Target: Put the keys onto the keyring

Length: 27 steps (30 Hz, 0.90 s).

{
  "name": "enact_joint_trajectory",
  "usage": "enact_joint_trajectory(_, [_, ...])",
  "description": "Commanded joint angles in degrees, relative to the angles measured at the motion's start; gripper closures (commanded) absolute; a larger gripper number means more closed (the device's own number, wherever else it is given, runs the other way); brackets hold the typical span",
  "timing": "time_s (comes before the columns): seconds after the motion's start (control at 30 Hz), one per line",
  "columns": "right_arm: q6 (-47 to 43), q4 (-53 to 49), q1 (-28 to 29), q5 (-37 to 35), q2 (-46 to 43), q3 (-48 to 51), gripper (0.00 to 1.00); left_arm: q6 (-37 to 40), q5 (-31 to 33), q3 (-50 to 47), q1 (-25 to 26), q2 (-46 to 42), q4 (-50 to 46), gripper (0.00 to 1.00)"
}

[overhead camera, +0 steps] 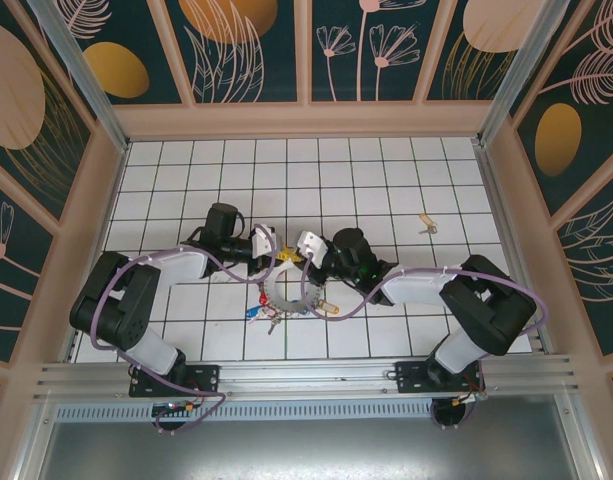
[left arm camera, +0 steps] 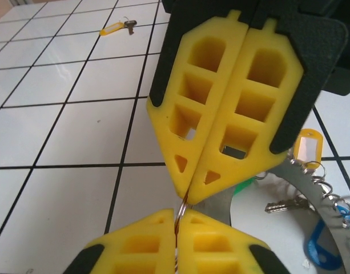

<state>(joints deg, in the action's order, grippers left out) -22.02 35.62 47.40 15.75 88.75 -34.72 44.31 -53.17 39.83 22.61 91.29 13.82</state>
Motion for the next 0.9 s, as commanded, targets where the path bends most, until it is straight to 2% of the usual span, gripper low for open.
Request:
enact_joint_trajectory(0.0, [-0.74, 0.80, 0.59, 0.16, -2.18, -0.26, 1.00, 4.24, -2.04, 1.73, 0.48, 1.08, -3.61, 1.00])
enact_joint_trajectory(0.17, [-0.67, -3.62, 0.51, -0.66, -4.10, -0.52, 1.00, 4.47, -1.31, 1.08, 0.54, -0.97, -3.48, 1.00])
enact_joint_trajectory(0.23, [-3.42, -8.11, 0.26, 1.18, -6.41, -0.21, 0.94, 2.43, 0.10, 0.21, 0.59, -2.91, -1.83, 1.00])
enact_joint_trajectory(0.3, [-4.60, -11.02, -0.06, 1.66, -9.19, 0.64, 0.87, -2.44, 1.69, -0.36, 0.57, -5.11, 0.80, 1.00])
enact_joint_trajectory(0.37, [-4.95, -13.48, -0.37, 1.40, -12.02, 0.97, 0.63, -10.69, 5.05, -1.28, 0.57, -7.78, 5.44, 1.00])
enact_joint_trajectory(0.4, [-5.30, -14.72, -0.42, 1.70, -13.17, 0.92, 0.60, -13.62, 6.68, -1.74, 0.59, -8.94, 6.97, 1.00])
enact_joint_trajectory(0.47, [-5.66, -16.89, -0.55, 1.64, -15.41, 0.67, 0.60, -17.94, 10.88, -2.26, 0.59, -11.82, 8.32, 1.00])
enact_joint_trajectory(0.53, [-5.34, -17.50, -0.65, 0.96, -17.26, 0.31, 0.60, -19.50, 11.86, -2.48, 0.57, -14.44, 7.83, 1.00])
enact_joint_trajectory(0.73, [-4.62, -13.77, -0.47, 0.38, -19.96, -0.44, 0.60, -15.61, 6.06, -3.09, 0.59, -21.11, 4.40, 1.00])
enact_joint_trajectory(0.87, [-6.39, -11.56, -0.77, 3.23, -19.54, -0.62, 0.61, -10.53, 4.09, -3.70, 0.59, -24.10, 0.40, 1.00])
